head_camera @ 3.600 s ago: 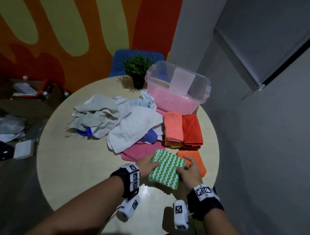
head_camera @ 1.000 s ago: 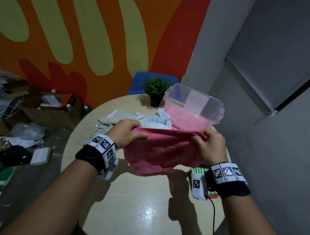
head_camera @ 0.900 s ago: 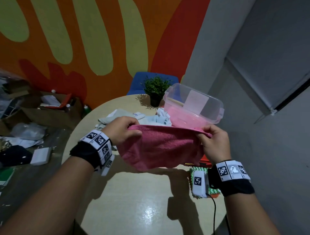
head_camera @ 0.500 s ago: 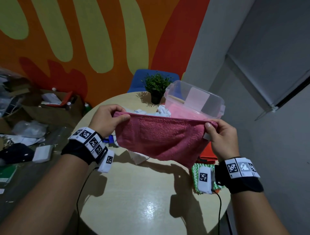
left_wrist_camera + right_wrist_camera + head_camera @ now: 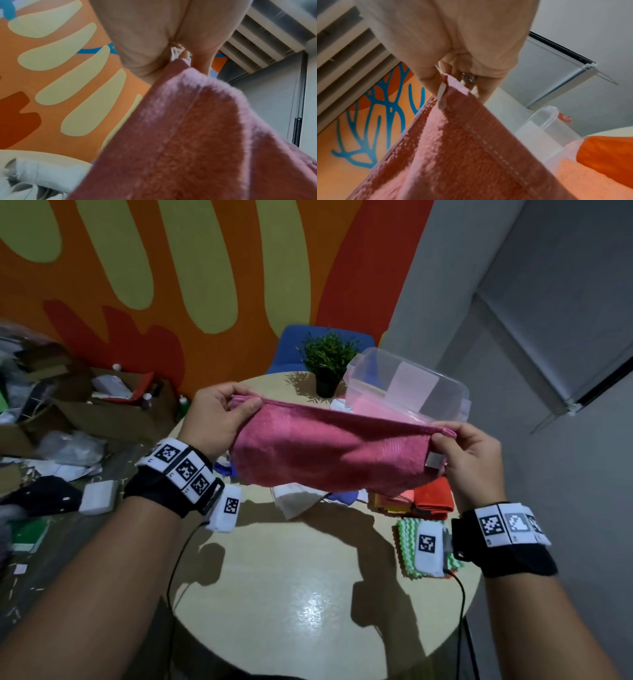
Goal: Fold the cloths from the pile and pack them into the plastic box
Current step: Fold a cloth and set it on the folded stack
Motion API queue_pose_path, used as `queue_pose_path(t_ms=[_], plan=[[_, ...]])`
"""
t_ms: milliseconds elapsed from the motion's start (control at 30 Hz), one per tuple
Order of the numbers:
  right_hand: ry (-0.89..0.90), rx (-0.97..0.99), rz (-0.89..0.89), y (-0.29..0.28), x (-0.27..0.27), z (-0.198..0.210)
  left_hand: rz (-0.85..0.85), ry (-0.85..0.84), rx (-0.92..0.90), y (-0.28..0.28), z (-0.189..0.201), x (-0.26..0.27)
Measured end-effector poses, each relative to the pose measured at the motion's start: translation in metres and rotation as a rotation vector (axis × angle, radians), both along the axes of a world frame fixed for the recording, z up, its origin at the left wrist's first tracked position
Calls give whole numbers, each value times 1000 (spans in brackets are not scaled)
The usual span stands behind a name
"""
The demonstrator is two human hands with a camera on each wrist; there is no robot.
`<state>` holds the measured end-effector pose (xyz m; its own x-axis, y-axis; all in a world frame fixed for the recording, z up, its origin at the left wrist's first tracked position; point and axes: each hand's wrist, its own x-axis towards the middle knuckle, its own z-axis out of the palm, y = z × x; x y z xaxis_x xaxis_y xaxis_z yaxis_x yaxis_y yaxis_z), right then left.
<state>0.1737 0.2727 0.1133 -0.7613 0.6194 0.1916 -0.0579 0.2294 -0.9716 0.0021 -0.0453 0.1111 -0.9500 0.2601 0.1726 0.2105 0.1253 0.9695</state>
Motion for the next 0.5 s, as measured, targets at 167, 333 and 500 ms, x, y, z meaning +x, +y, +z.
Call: queue_pose_path(t_ms=[167,333,500], plan=[[-60,-27,77,-14,23,-5,-60,-55,-137,-21,-10,15],[-172,-3,92,-8,14,-24,-44,-71,-250,-22,-39,12],[-509,286,59,10,-9,-101,-8,-99,-485,-8,-118,5]])
